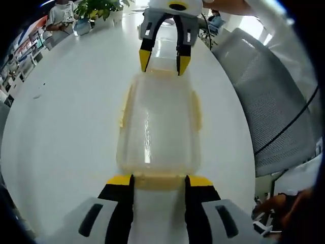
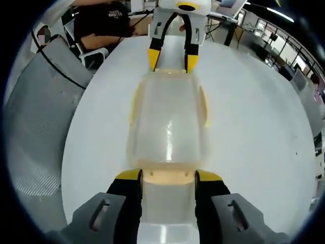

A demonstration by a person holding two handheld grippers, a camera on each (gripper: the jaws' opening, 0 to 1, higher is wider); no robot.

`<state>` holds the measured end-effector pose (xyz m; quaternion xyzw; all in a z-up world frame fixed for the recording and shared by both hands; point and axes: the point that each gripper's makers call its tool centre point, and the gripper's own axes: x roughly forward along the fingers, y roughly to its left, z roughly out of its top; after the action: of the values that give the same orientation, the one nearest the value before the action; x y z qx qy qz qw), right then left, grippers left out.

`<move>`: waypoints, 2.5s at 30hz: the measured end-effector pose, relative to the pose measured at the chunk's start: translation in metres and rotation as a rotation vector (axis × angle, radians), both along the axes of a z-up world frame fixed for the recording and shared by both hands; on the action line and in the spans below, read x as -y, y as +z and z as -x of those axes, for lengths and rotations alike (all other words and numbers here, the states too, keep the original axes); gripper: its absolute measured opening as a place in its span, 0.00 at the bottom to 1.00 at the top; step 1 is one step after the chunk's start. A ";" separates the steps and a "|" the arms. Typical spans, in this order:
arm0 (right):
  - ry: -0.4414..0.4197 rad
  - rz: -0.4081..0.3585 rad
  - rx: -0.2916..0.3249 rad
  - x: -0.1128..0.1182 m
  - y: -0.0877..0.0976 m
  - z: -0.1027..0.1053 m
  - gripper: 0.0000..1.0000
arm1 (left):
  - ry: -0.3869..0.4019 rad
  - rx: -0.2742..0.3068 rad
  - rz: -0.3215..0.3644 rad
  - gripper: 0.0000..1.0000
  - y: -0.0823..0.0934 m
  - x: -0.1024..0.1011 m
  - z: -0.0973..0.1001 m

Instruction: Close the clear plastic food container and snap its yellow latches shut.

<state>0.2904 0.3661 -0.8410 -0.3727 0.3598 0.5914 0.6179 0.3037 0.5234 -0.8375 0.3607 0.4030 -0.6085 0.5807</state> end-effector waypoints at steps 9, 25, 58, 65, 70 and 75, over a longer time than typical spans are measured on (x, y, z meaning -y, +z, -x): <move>0.012 0.003 0.027 0.001 0.004 -0.003 0.39 | 0.007 -0.012 0.001 0.35 -0.001 0.000 0.002; 0.009 0.010 -0.010 -0.002 0.004 -0.001 0.37 | 0.005 -0.008 -0.003 0.35 -0.001 -0.001 0.002; 0.006 0.016 -0.022 0.000 0.005 -0.002 0.34 | 0.014 -0.014 -0.016 0.33 0.000 0.002 0.003; 0.003 0.016 -0.027 0.000 0.005 -0.001 0.34 | 0.017 -0.010 -0.016 0.33 0.000 0.001 0.003; -0.007 0.010 -0.033 0.000 0.005 -0.001 0.34 | 0.010 0.007 -0.014 0.33 0.001 0.001 0.001; -0.004 0.016 -0.027 0.002 0.006 -0.001 0.34 | 0.014 0.006 -0.008 0.33 0.001 0.003 0.001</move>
<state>0.2915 0.3644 -0.8355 -0.3686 0.3737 0.5924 0.6112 0.3024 0.5209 -0.8365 0.3618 0.4061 -0.6018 0.5848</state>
